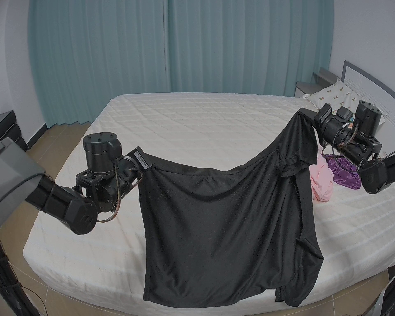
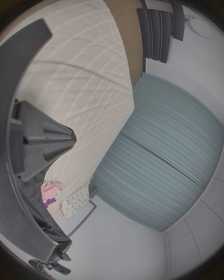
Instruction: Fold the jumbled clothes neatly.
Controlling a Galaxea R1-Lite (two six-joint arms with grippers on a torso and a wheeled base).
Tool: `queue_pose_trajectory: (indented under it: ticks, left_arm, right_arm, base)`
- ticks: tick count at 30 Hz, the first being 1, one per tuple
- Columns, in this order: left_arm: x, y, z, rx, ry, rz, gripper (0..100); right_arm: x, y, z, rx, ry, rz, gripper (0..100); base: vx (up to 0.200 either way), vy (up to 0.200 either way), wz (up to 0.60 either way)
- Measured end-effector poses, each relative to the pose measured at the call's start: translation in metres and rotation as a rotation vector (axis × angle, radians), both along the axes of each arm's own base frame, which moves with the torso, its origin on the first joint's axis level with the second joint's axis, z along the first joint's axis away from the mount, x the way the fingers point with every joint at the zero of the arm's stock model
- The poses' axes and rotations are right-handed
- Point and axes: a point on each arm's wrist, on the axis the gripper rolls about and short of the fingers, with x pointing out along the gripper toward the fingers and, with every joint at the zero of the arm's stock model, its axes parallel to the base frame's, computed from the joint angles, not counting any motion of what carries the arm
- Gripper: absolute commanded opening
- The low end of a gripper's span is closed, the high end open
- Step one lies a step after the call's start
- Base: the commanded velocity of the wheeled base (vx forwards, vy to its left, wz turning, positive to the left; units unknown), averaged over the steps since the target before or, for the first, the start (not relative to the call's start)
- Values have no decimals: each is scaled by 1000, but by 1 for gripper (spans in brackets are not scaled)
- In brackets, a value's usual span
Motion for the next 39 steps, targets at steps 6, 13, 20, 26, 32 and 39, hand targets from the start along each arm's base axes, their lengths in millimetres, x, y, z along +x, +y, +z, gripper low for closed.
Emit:
queue_pose_trajectory:
  ticks: [6,13,20,26,32,39]
  left_arm:
    - [35,4,-23,4,21,45,100]
    - [71,9,-56,-9,52,88,100]
    - [101,19,-87,-19,66,132,100]
    - [119,31,-99,-6,51,167,100]
    - [132,34,-97,10,17,154,100]
    - [139,35,-99,76,2,127,100]
  right_arm:
    - [23,-1,-35,-6,78,-38,0]
    - [54,1,-81,-11,121,-91,100]
    - [84,-1,-125,-27,185,-231,100]
    - [96,-7,-157,-60,302,-297,100]
    - [97,-11,-173,-73,348,-315,100]
    - [90,-12,-185,-91,397,-310,100]
  base:
    - [0,0,0]
    - [0,0,0]
    - [0,0,0]
    - [0,0,0]
    - [0,0,0]
    - [0,0,0]
